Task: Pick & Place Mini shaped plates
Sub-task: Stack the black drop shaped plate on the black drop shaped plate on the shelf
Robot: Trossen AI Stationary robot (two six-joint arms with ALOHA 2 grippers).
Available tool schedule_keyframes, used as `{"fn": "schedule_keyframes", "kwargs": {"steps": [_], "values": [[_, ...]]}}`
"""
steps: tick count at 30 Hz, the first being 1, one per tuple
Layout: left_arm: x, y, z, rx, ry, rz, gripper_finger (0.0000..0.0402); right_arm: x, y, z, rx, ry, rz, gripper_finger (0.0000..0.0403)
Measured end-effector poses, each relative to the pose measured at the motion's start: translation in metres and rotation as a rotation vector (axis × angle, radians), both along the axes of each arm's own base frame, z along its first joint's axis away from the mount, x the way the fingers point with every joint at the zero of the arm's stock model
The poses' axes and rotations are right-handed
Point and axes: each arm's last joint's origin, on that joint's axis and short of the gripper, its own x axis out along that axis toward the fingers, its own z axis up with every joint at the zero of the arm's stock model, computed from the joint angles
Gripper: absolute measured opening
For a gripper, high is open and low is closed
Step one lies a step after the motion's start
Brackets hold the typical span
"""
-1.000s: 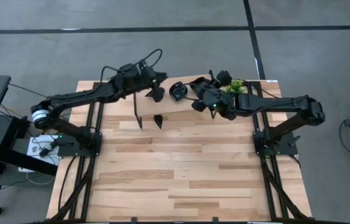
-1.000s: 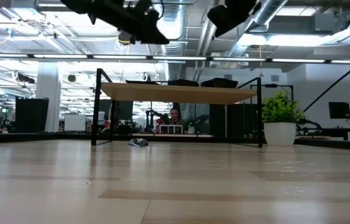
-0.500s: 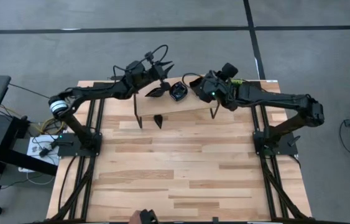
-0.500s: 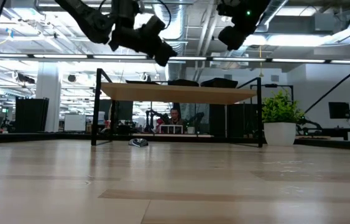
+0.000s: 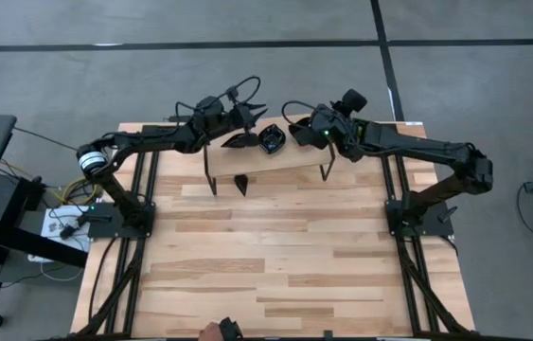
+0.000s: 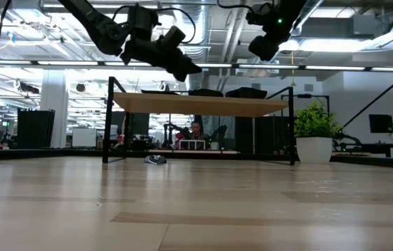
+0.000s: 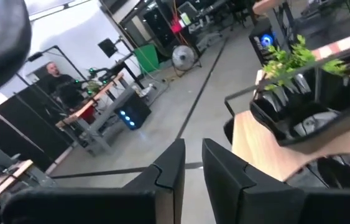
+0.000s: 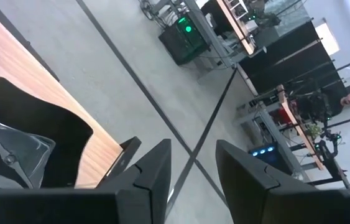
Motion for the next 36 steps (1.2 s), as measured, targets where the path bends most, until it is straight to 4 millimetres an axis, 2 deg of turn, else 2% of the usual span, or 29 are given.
{"fn": "schedule_keyframes", "kwargs": {"steps": [11, 18, 23, 31, 36], "values": [[-0.005, -0.001, -0.018, 0.037, 0.078, 0.003, 0.0053, 0.000, 0.000, 0.000, 0.002, -0.001, 0.002, 0.0122], [-0.013, 0.007, -0.025, 0.034, 0.108, 0.064, 0.0053, 0.000, 0.000, 0.000, 0.003, -0.002, 0.003, 0.0122], [-0.015, 0.009, -0.023, 0.038, 0.102, 0.079, 0.0053, 0.000, 0.000, 0.000, 0.003, -0.003, 0.003, 0.0122], [-0.008, -0.001, -0.022, 0.046, 0.098, 0.045, 0.0053, 0.000, 0.000, 0.000, 0.003, -0.003, 0.002, 0.0122], [-0.009, -0.010, -0.008, 0.177, 0.109, 0.067, 0.0053, 0.000, 0.000, 0.000, 0.004, -0.003, 0.003, 0.0122]]}}
